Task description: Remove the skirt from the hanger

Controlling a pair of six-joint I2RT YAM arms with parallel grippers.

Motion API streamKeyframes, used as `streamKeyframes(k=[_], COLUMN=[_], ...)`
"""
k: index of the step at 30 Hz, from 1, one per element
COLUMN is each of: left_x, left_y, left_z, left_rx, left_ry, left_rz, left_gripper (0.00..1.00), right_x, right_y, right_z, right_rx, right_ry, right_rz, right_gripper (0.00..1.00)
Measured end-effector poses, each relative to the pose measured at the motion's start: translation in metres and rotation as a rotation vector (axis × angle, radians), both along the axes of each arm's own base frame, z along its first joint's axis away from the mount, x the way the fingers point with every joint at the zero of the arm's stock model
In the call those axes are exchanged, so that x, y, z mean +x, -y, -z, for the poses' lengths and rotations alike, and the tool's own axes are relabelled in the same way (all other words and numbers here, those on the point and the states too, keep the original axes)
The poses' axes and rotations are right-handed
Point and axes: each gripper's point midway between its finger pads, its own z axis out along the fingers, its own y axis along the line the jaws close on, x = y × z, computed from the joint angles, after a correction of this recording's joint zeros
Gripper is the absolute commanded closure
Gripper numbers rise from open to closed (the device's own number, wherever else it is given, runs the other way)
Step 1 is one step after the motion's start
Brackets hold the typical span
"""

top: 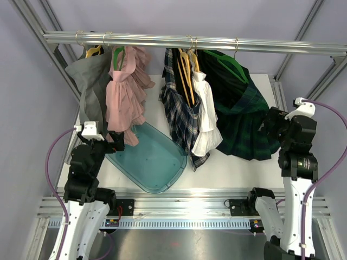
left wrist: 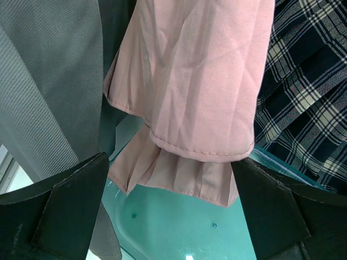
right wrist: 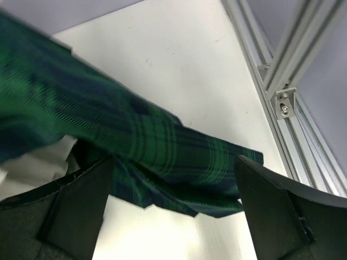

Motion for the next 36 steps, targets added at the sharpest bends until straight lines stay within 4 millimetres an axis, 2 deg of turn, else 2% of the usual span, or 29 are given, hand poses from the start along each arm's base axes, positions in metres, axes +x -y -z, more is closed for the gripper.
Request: streamKeyframes(k=[3, 6, 10, 14, 20, 25, 29, 32, 36], left_x=[0.000, 0.000, -0.001, -0.006, -0.018, -0.025, -0.020, -0.012, 0.017], left_y=[0.000, -0.001, 0.001, 0.006, 0.026, 0.037, 0.038, 0.039, 0.044], left_z=[0.000, 0.001, -0.001, -0.011, -0.064, -0.109, -0.151, -0.176, -0.208], left_rx=[0.000, -0.005, -0.029, -0.065, -0.171, -0.224, -0.228, -0.221, -0.185], left_ry=[-0.001, -0.003, -0.007, -0.036, -0.033, -0.022, 0.011, 0.019, 0.026], left_rz=[0.000, -0.006, -0.008, 0.014, 0.104, 0.160, 0.162, 0.160, 0.144], left_gripper=[0.01, 0.01, 0.01, 0.01, 0.01, 0.01, 0.02, 0.03, 0.11], right_x=[-0.015, -0.028, -0.048, -0.068, -0.097, -0.113, -0.111, -0.101, -0.086], right_y=[-0.016, -0.038, -0.074, -0.097, -0.123, -0.141, -0.153, -0.157, -0.160], right_z=[-0.005, -0.010, 0.002, 0.011, 0.014, 0.003, -0.003, 0.002, 0.019], right_rx=[-0.052, -0.136, -0.222, -0.271, -0.294, -0.251, -0.177, -0.112, -0.013], right_ry=[-0.018, -0.052, -0.105, -0.113, -0.066, -0.025, 0.007, 0.007, -0.006], right_rz=[-0.126, -0.326, -0.646, -0.859, -1.068, -1.183, -1.252, -1.279, -1.285], right_gripper=[0.01, 0.01, 0.01, 0.01, 0.01, 0.01, 0.01, 0.01, 0.01])
